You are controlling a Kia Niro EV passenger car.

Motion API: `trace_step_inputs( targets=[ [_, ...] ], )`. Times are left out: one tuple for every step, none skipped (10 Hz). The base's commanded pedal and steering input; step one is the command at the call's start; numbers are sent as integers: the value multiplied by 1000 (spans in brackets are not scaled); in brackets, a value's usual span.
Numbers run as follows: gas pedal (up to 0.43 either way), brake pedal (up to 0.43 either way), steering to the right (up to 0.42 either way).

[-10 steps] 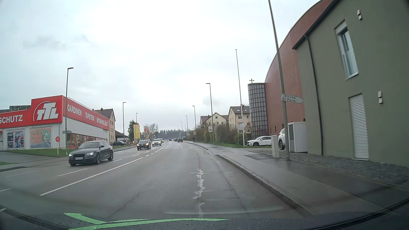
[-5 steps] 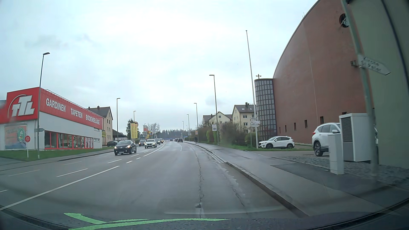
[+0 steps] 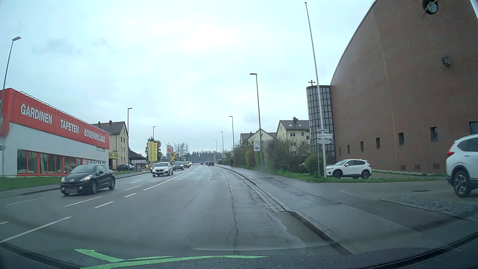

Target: Follow the waypoints while adhering to traffic rules and regulations

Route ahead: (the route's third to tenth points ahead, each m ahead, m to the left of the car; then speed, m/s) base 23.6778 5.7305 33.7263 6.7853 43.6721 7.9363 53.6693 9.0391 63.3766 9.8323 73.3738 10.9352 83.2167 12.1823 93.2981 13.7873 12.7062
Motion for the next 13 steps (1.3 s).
trace_step_inputs(
  targets=[
    [157,0,-18],
    [157,0,-19],
    [157,0,-19],
    [157,0,-19],
    [157,0,-19],
    [157,0,-19],
    [157,0,-19],
    [157,0,-18],
    [157,0,-18],
    [157,0,-17],
    [157,0,-16],
    [157,0,-14],
    [157,0,-13]
  ],
)
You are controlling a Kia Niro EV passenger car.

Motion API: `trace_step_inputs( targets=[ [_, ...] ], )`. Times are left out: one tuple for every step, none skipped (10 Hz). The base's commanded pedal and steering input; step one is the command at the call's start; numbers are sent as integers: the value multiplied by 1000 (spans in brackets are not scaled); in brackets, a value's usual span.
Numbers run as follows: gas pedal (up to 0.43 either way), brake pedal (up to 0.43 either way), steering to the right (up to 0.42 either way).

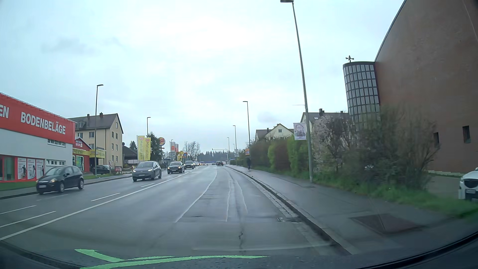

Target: Follow the waypoints while adhering to traffic rules and regulations

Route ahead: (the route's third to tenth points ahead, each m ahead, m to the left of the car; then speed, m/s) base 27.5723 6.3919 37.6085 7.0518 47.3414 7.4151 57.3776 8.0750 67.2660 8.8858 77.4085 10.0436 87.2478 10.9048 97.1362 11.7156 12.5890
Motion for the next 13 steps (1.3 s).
trace_step_inputs(
  targets=[
    [157,0,-13],
    [169,0,-13],
    [169,0,-13],
    [169,0,-13],
    [169,0,-12],
    [177,0,-9],
    [177,0,-8],
    [177,0,-8],
    [177,0,-8],
    [177,0,-7],
    [177,0,-7],
    [177,0,-7],
    [177,0,-8]
  ],
)
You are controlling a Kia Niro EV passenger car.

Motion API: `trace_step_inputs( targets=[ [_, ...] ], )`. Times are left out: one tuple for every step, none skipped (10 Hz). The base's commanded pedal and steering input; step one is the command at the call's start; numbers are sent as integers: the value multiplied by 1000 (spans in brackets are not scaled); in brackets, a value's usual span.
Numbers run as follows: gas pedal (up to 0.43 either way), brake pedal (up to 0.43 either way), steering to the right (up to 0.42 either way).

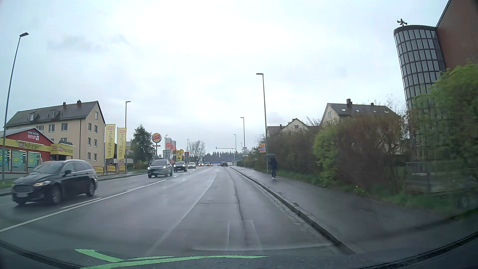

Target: Follow the waypoints while adhering to traffic rules and regulations

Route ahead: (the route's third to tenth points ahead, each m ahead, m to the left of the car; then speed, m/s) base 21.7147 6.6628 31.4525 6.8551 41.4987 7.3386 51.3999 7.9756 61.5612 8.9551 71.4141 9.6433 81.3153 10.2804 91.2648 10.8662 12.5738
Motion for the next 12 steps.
trace_step_inputs(
  targets=[
    [177,0,-9],
    [177,0,-10],
    [177,0,-11],
    [177,0,-10],
    [177,0,-11],
    [177,0,-11],
    [177,0,-11],
    [177,0,-11],
    [177,0,-11],
    [177,0,-11],
    [177,0,-11],
    [177,0,-11]
  ],
)
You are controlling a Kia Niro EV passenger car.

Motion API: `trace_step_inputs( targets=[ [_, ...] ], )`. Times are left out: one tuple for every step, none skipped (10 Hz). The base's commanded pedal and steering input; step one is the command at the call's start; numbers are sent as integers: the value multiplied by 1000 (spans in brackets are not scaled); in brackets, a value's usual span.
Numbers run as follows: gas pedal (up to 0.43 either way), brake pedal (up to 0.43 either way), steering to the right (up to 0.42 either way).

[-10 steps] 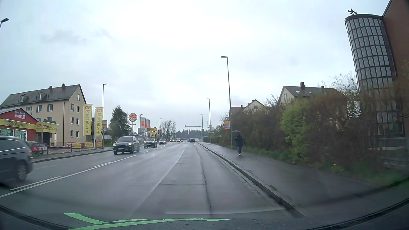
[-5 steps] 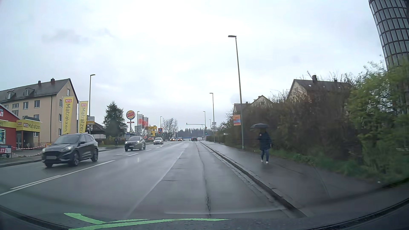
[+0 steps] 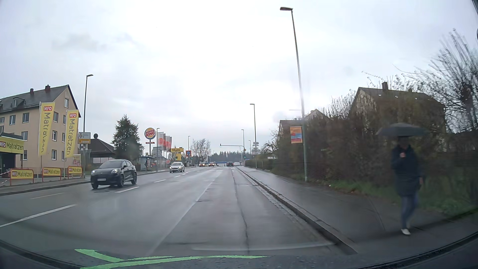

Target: Follow the waypoints while adhering to traffic rules and regulations

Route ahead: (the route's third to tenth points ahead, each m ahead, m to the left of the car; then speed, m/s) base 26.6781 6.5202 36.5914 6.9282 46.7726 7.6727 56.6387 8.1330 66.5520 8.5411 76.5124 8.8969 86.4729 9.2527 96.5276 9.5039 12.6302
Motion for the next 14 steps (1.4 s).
trace_step_inputs(
  targets=[
    [177,0,-10],
    [177,0,-9],
    [177,0,-7],
    [177,0,-5],
    [177,0,-5],
    [177,0,-5],
    [177,0,-5],
    [177,0,-5],
    [177,0,-5],
    [177,0,-5],
    [177,0,-5],
    [177,0,-5],
    [177,0,-5],
    [177,0,-4]
  ],
)
